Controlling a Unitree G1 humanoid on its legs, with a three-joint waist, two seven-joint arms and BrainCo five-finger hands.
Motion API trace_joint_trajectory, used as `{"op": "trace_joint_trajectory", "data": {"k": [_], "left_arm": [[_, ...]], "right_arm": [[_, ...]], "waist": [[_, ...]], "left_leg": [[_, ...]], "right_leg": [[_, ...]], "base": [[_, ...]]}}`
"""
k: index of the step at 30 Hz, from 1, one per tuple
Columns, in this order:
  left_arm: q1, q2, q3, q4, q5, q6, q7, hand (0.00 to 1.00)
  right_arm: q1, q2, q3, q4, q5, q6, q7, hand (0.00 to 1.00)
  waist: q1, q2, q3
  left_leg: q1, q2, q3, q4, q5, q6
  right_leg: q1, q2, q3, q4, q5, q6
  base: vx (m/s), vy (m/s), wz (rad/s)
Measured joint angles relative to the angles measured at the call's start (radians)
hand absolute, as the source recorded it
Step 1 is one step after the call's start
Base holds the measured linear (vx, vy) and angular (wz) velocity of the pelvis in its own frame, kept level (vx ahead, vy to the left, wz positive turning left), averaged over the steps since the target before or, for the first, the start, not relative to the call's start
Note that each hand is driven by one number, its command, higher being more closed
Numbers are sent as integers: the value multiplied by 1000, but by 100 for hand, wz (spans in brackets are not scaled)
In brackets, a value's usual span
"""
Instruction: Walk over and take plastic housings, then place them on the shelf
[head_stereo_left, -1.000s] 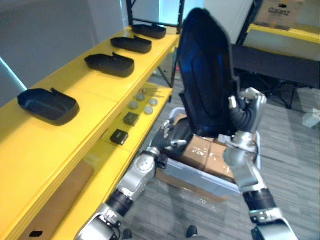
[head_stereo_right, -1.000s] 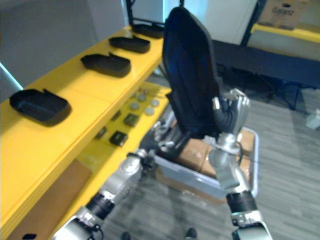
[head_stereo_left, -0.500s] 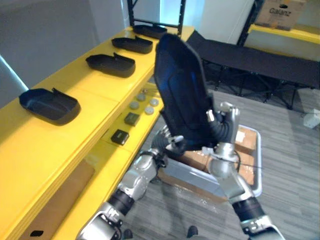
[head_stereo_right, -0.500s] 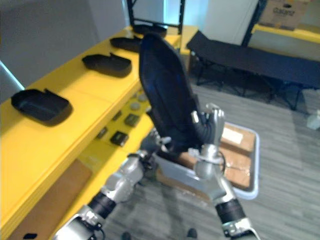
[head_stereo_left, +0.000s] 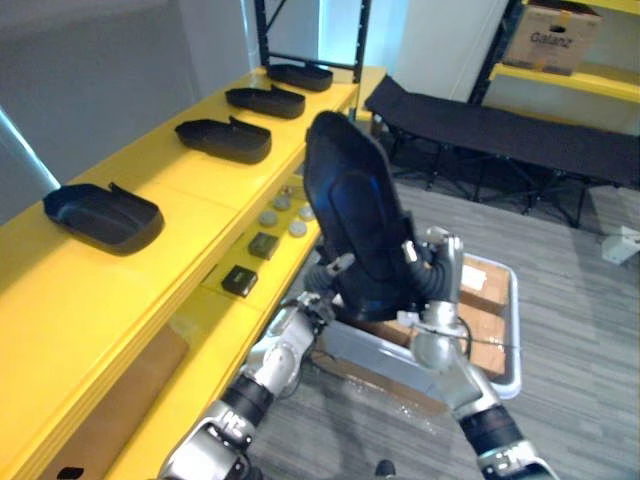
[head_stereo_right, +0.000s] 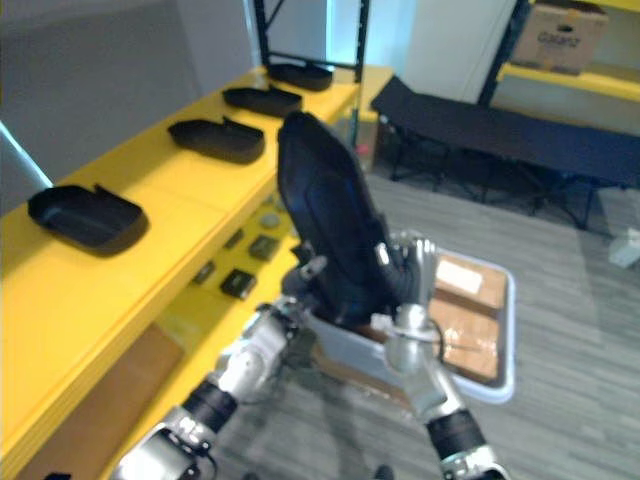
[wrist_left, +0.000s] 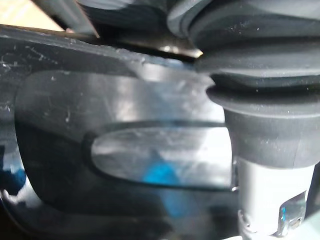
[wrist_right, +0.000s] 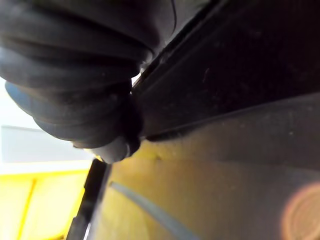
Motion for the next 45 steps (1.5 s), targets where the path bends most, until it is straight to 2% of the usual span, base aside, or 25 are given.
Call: {"op": "trace_joint_trajectory", "data": {"k": [6, 11, 16, 17, 21, 22, 23, 27, 28, 30, 33, 34, 35, 39, 42, 45], "left_arm": [[0, 0, 0, -31, 153, 0, 48, 100], [0, 2, 8, -32, 292, 0, 140, 100], [0, 8, 9, -32, 378, -12, 172, 100], [1, 8, 9, -32, 385, -21, 174, 100], [3, 14, 9, -32, 385, -41, 201, 100], [8, 20, 9, -32, 385, -54, 211, 100], [20, 29, 9, -32, 390, -72, 222, 100], [76, 47, 41, -63, 486, -92, 275, 100], [87, 47, 49, -76, 508, -92, 284, 100], [126, 50, 83, -145, 616, -90, 331, 100], [177, 50, 163, -287, 749, -96, 378, 100], [198, 51, 213, -353, 835, -124, 398, 100], [209, 53, 240, -388, 869, -145, 409, 100], [261, 68, 323, -468, 998, -196, 453, 100], [354, 78, 334, -469, 1008, -197, 441, 100], [407, 68, 328, -469, 1037, -194, 436, 100]], "right_arm": [[0, 22, 25, 0, 84, -4, -2, 100], [0, 29, 65, -2, 107, -1, -22, 100], [-1, 33, 80, -4, 127, 8, -21, 100], [-1, 33, 81, -8, 127, 8, -20, 0], [-8, 32, 100, -17, 129, 5, -16, 0], [-12, 31, 109, -17, 147, 5, 6, 0], [-17, 26, 115, -17, 175, 6, 50, 0], [-19, -9, 145, -15, 272, 17, 209, 0], [-19, -14, 151, -17, 285, 18, 223, 0], [-16, -23, 165, -38, 368, 17, 284, 0], [5, -29, 154, -140, 511, -5, 422, 0], [23, -29, 129, -186, 569, -20, 508, 0], [32, -30, 107, -197, 588, -29, 543, 0], [79, -32, -30, -223, 631, -47, 609, 0], [148, -36, -188, -254, 698, -58, 611, 0], [202, -29, -254, -254, 737, -68, 601, 0]], "waist": [[1, -1, -1], [3, -1, -1], [5, -1, -1], [5, -1, -1], [5, -1, -1], [5, -1, -1], [5, -1, -1], [14, -1, -1], [16, -1, -1], [25, -1, -1], [28, -1, -1], [28, -1, -1], [29, -1, -1], [31, 6, -13], [28, 22, -33], [27, 25, -34]], "left_leg": [[2, 0, -8, 0, 1, 0], [2, 1, -13, 0, 2, -1], [1, 1, -13, 2, 2, -1], [1, 1, -13, 3, 2, -1], [0, 2, -13, 6, 2, -1], [0, 2, -13, 7, 2, -1], [-1, 3, -14, 9, 2, -1], [-2, 3, -16, 11, 2, -1], [-2, 4, -16, 11, 2, -1], [-2, 4, -16, 11, 2, -1], [-1, 4, -15, 10, 2, -1], [1, 3, -15, 10, 2, -1], [1, 2, -15, 9, 2, -1], [4, 2, -13, 2, 2, -1], [6, 3, -6, 0, 2, -1], [9, 5, 1, 0, 2, -2]], "right_leg": [[9, 0, -10, -1, 0, 0], [12, 1, -16, -2, 0, 0], [12, 1, -17, -2, 1, -1], [12, 1, -17, -3, 2, -1], [12, 2, -17, -5, 3, -2], [12, 2, -18, -10, 3, -2], [12, 2, -19, -11, 3, -2], [13, 2, -21, -11, 3, -2], [13, 2, -22, -11, 3, -3], [13, 4, -23, -3, 4, -3], [14, 4, -23, -2, 4, -3], [15, 3, -24, -2, 4, -3], [16, 2, -24, -2, 4, -3], [15, 2, -24, -2, 3, -3], [12, 3, -21, -2, 2, -3], [9, 4, -17, -2, -1, -5]], "base": [[0, 0, 3], [0, 0, 2], [0, 0, 0], [0, 0, 0], [-9, 0, 0], [-37, -2, 0], [-35, -2, 0], [0, 0, 0], [0, 0, 0], [0, 0, 0], [0, 0, 0], [0, 0, 0], [0, 0, 0], [0, 0, 0], [0, 0, -4], [-1, 0, -9]]}}
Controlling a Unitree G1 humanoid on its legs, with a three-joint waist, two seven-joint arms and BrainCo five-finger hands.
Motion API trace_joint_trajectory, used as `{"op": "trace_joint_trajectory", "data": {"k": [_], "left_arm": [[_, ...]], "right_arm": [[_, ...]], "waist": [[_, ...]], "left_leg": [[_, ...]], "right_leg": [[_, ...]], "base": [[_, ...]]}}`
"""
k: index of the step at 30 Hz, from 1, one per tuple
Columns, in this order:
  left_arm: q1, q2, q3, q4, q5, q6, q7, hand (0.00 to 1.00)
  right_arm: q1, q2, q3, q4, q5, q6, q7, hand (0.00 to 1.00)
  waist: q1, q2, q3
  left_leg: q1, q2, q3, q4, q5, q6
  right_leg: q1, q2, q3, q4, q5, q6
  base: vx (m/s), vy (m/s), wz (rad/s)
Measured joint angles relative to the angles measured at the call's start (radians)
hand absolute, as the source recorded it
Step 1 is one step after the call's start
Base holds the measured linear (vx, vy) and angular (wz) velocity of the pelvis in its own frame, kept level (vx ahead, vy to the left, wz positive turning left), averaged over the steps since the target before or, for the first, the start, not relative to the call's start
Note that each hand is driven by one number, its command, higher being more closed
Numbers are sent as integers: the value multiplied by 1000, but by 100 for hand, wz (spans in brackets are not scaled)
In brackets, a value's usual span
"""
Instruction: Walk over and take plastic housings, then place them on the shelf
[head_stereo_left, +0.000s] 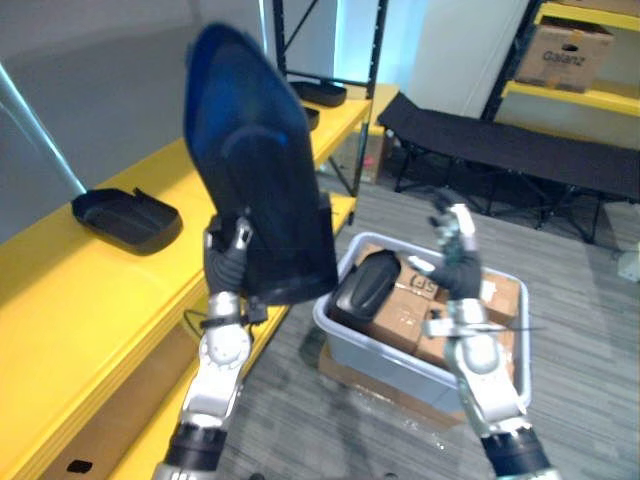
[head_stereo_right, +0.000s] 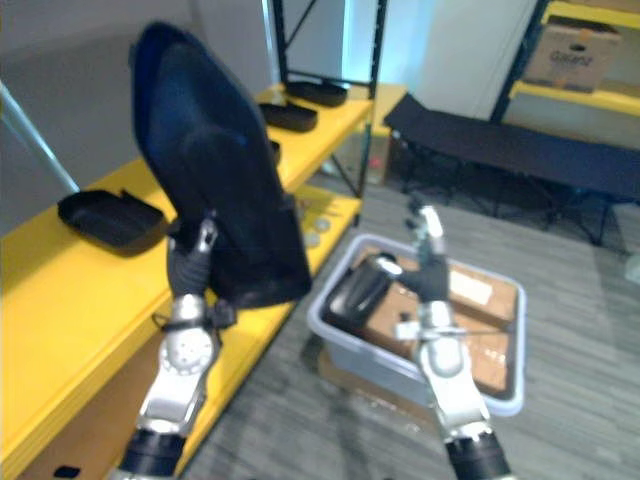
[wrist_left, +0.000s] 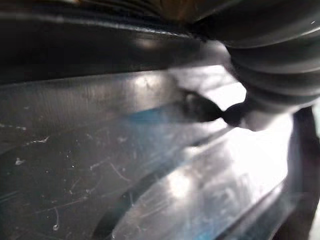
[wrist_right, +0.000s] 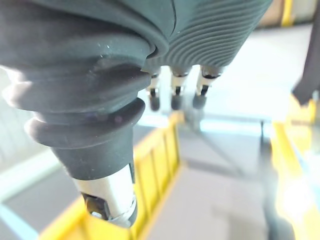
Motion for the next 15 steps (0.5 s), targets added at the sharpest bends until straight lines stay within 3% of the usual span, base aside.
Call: {"op": "trace_joint_trajectory", "data": {"k": [5, 10, 15], "left_arm": [[73, -28, 18, -1, 44, 2, 9, 100], [164, -46, 33, -46, 8, -29, 10, 100], [195, -76, 37, -86, -27, -48, 59, 100]], "right_arm": [[114, 104, -98, 43, 197, -51, -11, 0], [238, 197, -161, 235, 286, -15, -31, 0], [277, 236, -163, 296, 330, -4, 73, 0]], "waist": [[-15, 0, -1], [-25, 6, -10], [-24, 10, -9]], "left_leg": [[3, 2, 11, -1, 0, 0], [-8, 3, 14, -1, -2, -2], [-8, 3, 12, -1, -3, -3]], "right_leg": [[-9, 1, 4, 0, -10, -3], [-18, 1, 5, 0, -8, -6], [-15, 0, 2, 0, -8, -4]], "base": [[-21, -2, -6], [0, 0, 0], [-2, 0, 1]]}}
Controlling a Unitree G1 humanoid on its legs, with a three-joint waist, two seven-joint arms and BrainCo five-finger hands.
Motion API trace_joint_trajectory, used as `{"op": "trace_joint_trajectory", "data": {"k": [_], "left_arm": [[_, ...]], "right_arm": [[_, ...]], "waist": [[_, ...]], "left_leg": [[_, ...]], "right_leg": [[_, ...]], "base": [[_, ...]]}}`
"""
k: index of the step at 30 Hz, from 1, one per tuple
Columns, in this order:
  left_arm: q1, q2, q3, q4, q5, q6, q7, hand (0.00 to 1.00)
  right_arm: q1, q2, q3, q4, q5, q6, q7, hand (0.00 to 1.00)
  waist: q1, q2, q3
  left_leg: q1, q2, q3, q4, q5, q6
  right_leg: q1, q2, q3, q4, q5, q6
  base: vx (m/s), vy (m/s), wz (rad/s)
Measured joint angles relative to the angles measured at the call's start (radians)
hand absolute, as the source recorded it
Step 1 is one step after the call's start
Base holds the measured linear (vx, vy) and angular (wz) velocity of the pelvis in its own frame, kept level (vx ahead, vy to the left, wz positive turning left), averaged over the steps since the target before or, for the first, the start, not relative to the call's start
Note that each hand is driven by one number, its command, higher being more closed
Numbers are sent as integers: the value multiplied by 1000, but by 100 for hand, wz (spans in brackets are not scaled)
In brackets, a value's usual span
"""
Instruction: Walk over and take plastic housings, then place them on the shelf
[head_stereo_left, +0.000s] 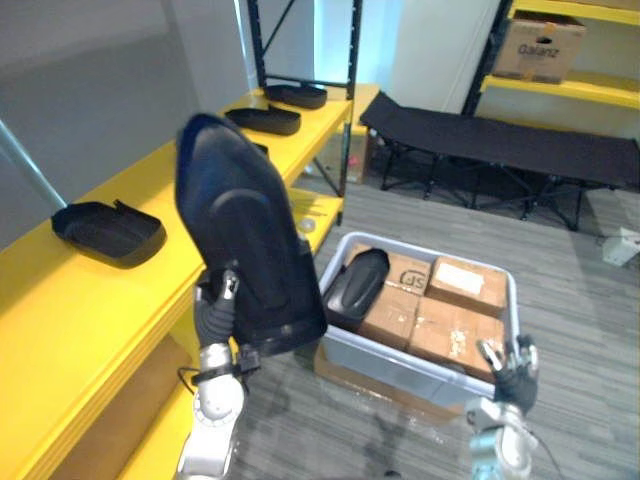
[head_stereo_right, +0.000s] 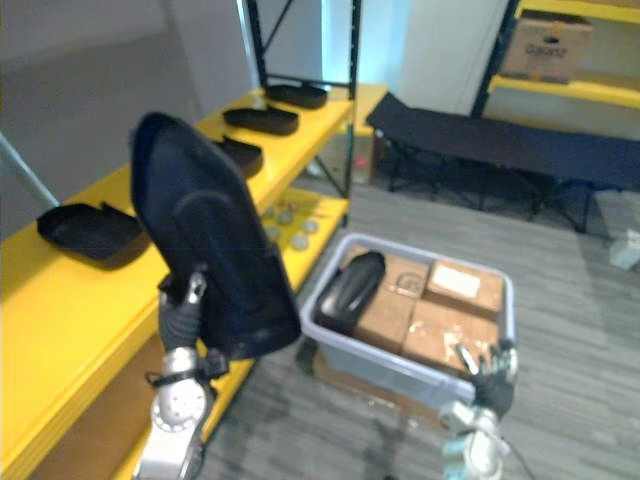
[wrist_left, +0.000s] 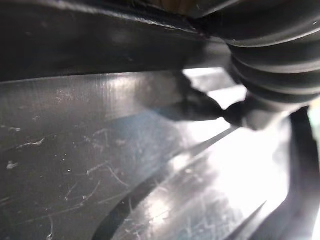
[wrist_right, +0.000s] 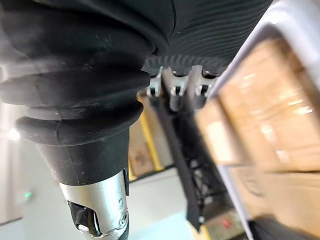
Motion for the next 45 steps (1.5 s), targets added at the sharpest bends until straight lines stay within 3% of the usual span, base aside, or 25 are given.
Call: {"op": "trace_joint_trajectory", "data": {"k": [4, 9, 10, 14, 16, 19, 22, 25, 26, 28, 30, 32, 33, 34, 35, 37, 38, 39, 42, 45], "left_arm": [[6, 0, 59, -53, 1, -1, 79, 100], [23, -25, 242, -166, 19, 0, 195, 100], [35, -39, 299, -194, 34, 1, 218, 100], [128, -62, 451, -259, 43, -1, 232, 100], [188, -88, 525, -272, 41, -16, 226, 100], [266, -135, 615, -280, 15, -44, 216, 100], [298, -170, 648, -282, -22, -82, 210, 100], [296, -185, 660, -287, -14, -106, 194, 100], [290, -181, 656, -299, -13, -106, 172, 100], [250, -163, 637, -301, -7, -107, 134, 100], [216, -150, 615, -302, -21, -111, 95, 100], [202, -145, 614, -314, -65, -112, 55, 100], [196, -143, 614, -319, -78, -113, 33, 100], [184, -129, 607, -326, -98, -126, -13, 100], [176, -113, 596, -327, -107, -135, -34, 100], [148, -39, 559, -327, -133, -156, -119, 100], [129, -11, 534, -326, -135, -163, -171, 100], [113, 22, 502, -321, -135, -175, -228, 100], [89, 63, 470, -315, -142, -186, -301, 100], [88, 74, 455, -290, -188, -195, -377, 100]], "right_arm": [[-59, -7, 73, -13, -9, 3, 52, 0], [-176, -18, 212, -16, -11, 6, 88, 0], [-208, -20, 238, -14, -13, 6, 96, 0], [-295, -22, 297, 30, -31, 1, 127, 0], [-338, -23, 329, 74, -33, -2, 142, 0], [-407, -22, 419, 123, -74, -8, 143, 0], [-464, -9, 507, 138, -97, -14, 161, 0], [-489, 4, 541, 137, -122, 5, 155, 0], [-487, 2, 536, 127, -132, 19, 139, 0], [-456, -25, 506, 88, -139, 35, 108, 0], [-415, -53, 469, 67, -174, 49, 62, 0], [-392, -59, 426, 56, -208, 56, 38, 0], [-389, -59, 412, 50, -203, 56, 46, 0], [-384, -60, 382, 36, -194, 58, 65, 0], [-378, -60, 367, 25, -173, 59, 88, 0], [-347, -64, 318, -3, -117, 58, 168, 0], [-326, -71, 291, -27, -111, 51, 205, 0], [-313, -85, 270, -39, -108, 38, 235, 0], [-311, -121, 239, -60, -90, 35, 272, 0], [-334, -156, 224, -61, -89, 26, 304, 0]], "waist": [[13, 1, 0], [95, 2, 2], [123, 2, 8], [200, -3, 12], [253, -9, 18], [311, -15, 20], [336, -21, 32], [338, -22, 42], [323, -27, 43], [292, -34, 48], [292, -31, 57], [297, -28, 77], [295, -20, 90], [282, -9, 112], [272, -9, 122], [234, -14, 130], [217, -19, 130], [210, -24, 134], [206, -20, 137], [208, 9, 155]], "left_leg": [[-18, -4, -39, 1, 1, -1], [-71, -21, -175, 1, 25, 0], [-77, -29, -214, 1, 29, 2], [-102, -68, -329, 1, 37, 7], [-105, -88, -375, 1, 40, 9], [-102, -102, -415, 1, 40, 9], [-91, -96, -414, 1, 37, 8], [-95, -96, -418, 26, 21, 18], [-123, -98, -398, 45, 19, 23], [-164, -82, -282, 79, 44, 51], [-176, -79, -221, 71, 83, 40], [-175, -98, -222, 47, 95, 52], [-175, -99, -219, 46, 93, 52], [-176, -99, -206, 45, 95, 56], [-175, -98, -194, 41, 99, 61], [-174, -110, -191, 12, 126, 87], [-174, -114, -196, 0, 146, 87], [-175, -116, -198, 1, 159, 72], [-179, -115, -206, 1, 163, 71], [-184, -105, -198, 1, 172, 72]], "right_leg": [[18, -4, -42, 0, -9, 3], [59, -9, -184, 0, -20, 14], [81, -12, -226, 0, -25, 20], [142, -26, -345, 1, -45, 41], [173, -32, -399, 1, -53, 46], [192, -42, -434, 30, -80, 45], [196, -42, -436, 49, -100, 44], [215, -40, -452, 59, -119, 39], [229, -40, -491, 64, -131, 45], [257, -41, -576, 75, -139, 58], [276, -51, -616, 93, -135, 64], [263, -78, -602, 129, -153, 33], [257, -84, -582, 146, -169, 7], [237, -93, -536, 189, -216, -44], [226, -95, -505, 206, -244, -60], [182, -82, -353, 256, -313, -53], [175, -82, -325, 270, -320, -56], [175, -81, -304, 269, -306, -32], [178, -72, -290, 259, -302, -24], [175, -60, -274, 236, -300, -8]], "base": [[-19, -3, 27], [-2, -20, 83], [12, -22, 90], [21, -18, 94], [37, 1, 75], [23, 19, 43], [-8, -10, 1], [-28, -11, 14], [-61, -20, 64], [-91, 15, 128], [-43, 116, 94], [-49, 155, 25], [-76, 110, 16], [-73, 65, 15], [-116, 35, 28], [-119, -38, 45], [-54, -61, 38], [-20, -53, 24], [-24, -30, 9], [-65, -31, -6]]}}
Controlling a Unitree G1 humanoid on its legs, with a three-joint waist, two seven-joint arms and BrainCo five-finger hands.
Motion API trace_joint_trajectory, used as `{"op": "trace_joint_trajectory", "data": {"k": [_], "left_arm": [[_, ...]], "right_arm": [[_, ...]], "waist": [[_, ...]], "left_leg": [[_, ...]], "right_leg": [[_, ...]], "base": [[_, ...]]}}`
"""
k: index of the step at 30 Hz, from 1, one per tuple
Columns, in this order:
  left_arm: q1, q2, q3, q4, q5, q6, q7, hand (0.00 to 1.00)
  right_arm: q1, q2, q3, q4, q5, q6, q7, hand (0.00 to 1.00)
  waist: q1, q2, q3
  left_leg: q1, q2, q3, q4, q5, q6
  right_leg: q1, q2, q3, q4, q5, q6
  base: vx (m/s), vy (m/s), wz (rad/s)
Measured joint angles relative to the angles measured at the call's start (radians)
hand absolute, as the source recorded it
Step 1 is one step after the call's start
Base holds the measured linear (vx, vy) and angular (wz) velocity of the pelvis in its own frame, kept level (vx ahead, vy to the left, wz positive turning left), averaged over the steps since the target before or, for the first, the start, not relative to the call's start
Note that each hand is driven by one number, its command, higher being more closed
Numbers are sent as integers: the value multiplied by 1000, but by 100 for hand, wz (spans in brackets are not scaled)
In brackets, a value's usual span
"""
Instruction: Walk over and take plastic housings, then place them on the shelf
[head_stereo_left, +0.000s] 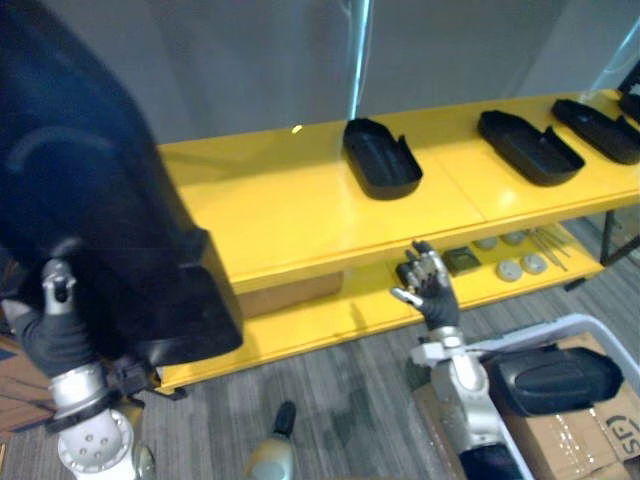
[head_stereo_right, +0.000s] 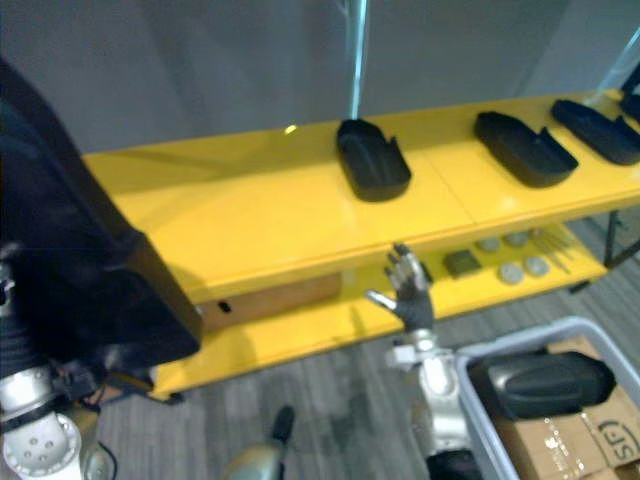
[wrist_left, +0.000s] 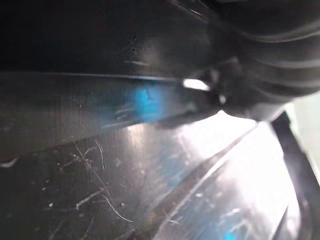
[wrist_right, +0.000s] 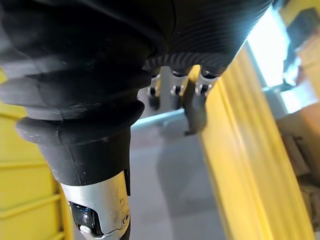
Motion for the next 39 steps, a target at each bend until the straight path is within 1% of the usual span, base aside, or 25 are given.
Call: {"op": "trace_joint_trajectory", "data": {"k": [2, 3, 5, 9, 13, 16, 17, 19, 20, 21, 22, 23, 24, 25, 26, 27, 28, 31, 33, 34, 35, 36, 37, 38, 39], "left_arm": [[3, 14, -36, 30, -33, 0, -49, 100], [8, 13, -43, 33, -33, 0, -59, 100], [35, 14, -73, 39, -41, 0, -76, 100], [69, 13, -78, 44, -40, 0, -66, 100], [79, 6, -74, 43, -6, -19, -32, 100], [60, 6, -57, 26, 27, -24, -22, 100], [41, 3, -58, 22, 55, -26, -18, 100], [24, 16, -56, 21, 94, -27, 1, 100], [23, 23, -52, 21, 94, -26, 6, 100], [23, 34, -40, 21, 94, -25, 12, 100], [21, 53, -28, 22, 105, -17, 40, 100], [6, 81, -22, 27, 111, -7, 76, 100], [-3, 90, -20, 34, 110, -1, 94, 100], [-34, 99, -16, 53, 109, 12, 121, 100], [-75, 104, -15, 84, 108, 21, 137, 100], [-92, 105, -14, 96, 107, 23, 141, 100], [-135, 119, -15, 130, 106, 25, 158, 100], [-154, 132, -14, 154, 90, 35, 188, 100], [-142, 127, -13, 154, 63, 35, 194, 100], [-125, 123, -6, 152, 50, 39, 192, 100], [-106, 79, -2, 154, 46, 46, 184, 100], [-90, 50, -6, 150, 45, 49, 176, 100], [-69, 19, -15, 147, 40, 50, 162, 100], [-59, -5, -32, 141, 22, 51, 125, 100], [-64, -11, -42, 136, 22, 51, 111, 100]], "right_arm": [[-4, -15, -3, 0, 0, 0, 16, 0], [-3, -13, -2, 0, 0, 1, 20, 0], [17, -11, -1, 0, 0, 2, 39, 0], [45, -1, -12, 0, 12, 2, 77, 0], [44, 40, -8, -6, 20, -3, 104, 0], [21, 74, -7, -8, 19, -19, 68, 0], [12, 78, -9, -11, 18, -35, 40, 0], [-2, 73, -8, -19, 17, -59, 1, 0], [-9, 75, -5, -27, 15, -69, -4, 0], [-25, 79, 5, -36, 1, -82, -17, 0], [-54, 80, 14, -37, -34, -101, -38, 0], [-84, 79, 25, -41, -80, -120, -62, 0], [-104, 77, 32, -44, -106, -126, -78, 0], [-143, 70, 36, -73, -147, -128, -108, 0], [-176, 59, 34, -134, -159, -131, -133, 0], [-190, 51, 34, -160, -159, -136, -143, 0], [-237, 27, 33, -225, -160, -148, -170, 0], [-320, -26, 14, -330, -179, -161, -197, 0], [-365, -51, -12, -353, -201, -161, -214, 0], [-392, -68, -21, -351, -217, -155, -233, 0], [-398, -96, -28, -350, -224, -147, -246, 0], [-395, -111, -38, -350, -227, -140, -251, 0], [-389, -134, -64, -353, -227, -128, -260, 0], [-369, -174, -132, -358, -227, -95, -283, 0], [-349, -192, -169, -364, -227, -83, -287, 0]], "waist": [[-9, 32, 17], [-11, 38, 20], [-16, 43, 22], [-18, 42, 23], [-15, 30, 26], [-9, -11, 29], [-11, -21, 32], [-12, -16, 28], [-10, -16, 28], [-9, -17, 27], [-15, -12, 27], [-16, -7, 28], [-16, -5, 29], [-16, 8, 35], [-19, 18, 32], [-21, 19, 32], [-29, 20, 32], [-44, 13, 24], [-41, -12, 5], [-31, -39, -11], [-30, -28, -20], [-32, -6, -27], [-42, 21, -45], [-45, 54, -62], [-50, 67, -71]], "left_leg": [[-13, 12, 0, 0, 13, 2], [-14, 17, 1, 0, 14, 2], [-9, 24, 9, 0, 11, 10], [6, 26, 63, 0, 2, 22], [-2, -10, 86, 49, -32, 25], [-43, -54, 91, 147, -95, 34], [-54, -67, 97, 199, -132, 37], [-35, -81, 60, 223, -164, 54], [-20, -81, 60, 216, -169, 59], [7, -83, 57, 202, -176, 68], [49, -78, 50, 169, -183, 79], [72, -71, 31, 152, -193, 94], [83, -67, 26, 153, -197, 100], [96, -56, 13, 160, -212, 98], [100, -48, -5, 168, -226, 92], [99, -48, -15, 175, -234, 90], [97, -55, -45, 206, -263, 82], [97, -63, -134, 271, -325, 49], [97, -71, -188, 277, -345, 25], [95, -79, -203, 281, -356, 9], [94, -65, -225, 295, -370, -14], [85, -44, -205, 299, -373, -19], [76, 2, -145, 298, -376, -17], [71, 72, -8, 284, -354, -28], [75, 89, 48, 272, -335, -31]], "right_leg": [[-8, 15, 3, -7, 3, 23], [-10, 19, 6, -6, 2, 24], [-20, 17, 20, 13, -12, 43], [-40, -10, 42, 65, -35, 51], [-21, -57, 24, 85, -53, 68], [21, -98, -28, 90, -60, 68], [32, -123, -39, 159, -45, 66], [-52, -181, 38, 402, 32, -53], [-83, -192, 74, 463, 76, -89], [-119, -201, 130, 532, 167, -102], [-163, -214, 184, 620, 288, -94], [-220, -216, 203, 704, 173, -87], [-249, -207, 208, 721, 99, -98], [-285, -160, 207, 676, 10, -95], [-299, -104, 218, 524, -24, -90], [-300, -85, 232, 461, -28, -87], [-308, -41, 314, 309, -20, -74], [-307, 0, 441, 177, 15, -17], [-288, 6, 440, 103, 30, -7], [-268, 14, 425, 50, 57, -18], [-229, 30, 393, 37, 131, 18], [-206, 46, 362, 22, 129, 10], [-182, 65, 319, -5, 128, 2], [-139, 89, 255, -44, 131, -4], [-122, 94, 228, -51, 131, -5]], "base": [[-97, -13, 2], [-105, -10, -7], [-108, -15, -10], [-48, -4, -15], [15, 15, 10], [93, 68, 49], [133, 125, 71], [117, 143, 57], [132, 130, 17], [271, 167, 13], [283, 135, 16], [250, 87, 10], [192, 58, 9], [262, 107, 22], [255, 94, 30], [229, 36, 59], [201, -38, 73], [222, -121, 88], [270, -283, 98], [362, -470, 103], [344, -457, 96], [266, -363, 98], [217, -241, 109], [208, -221, 111], [243, -197, 121]]}}
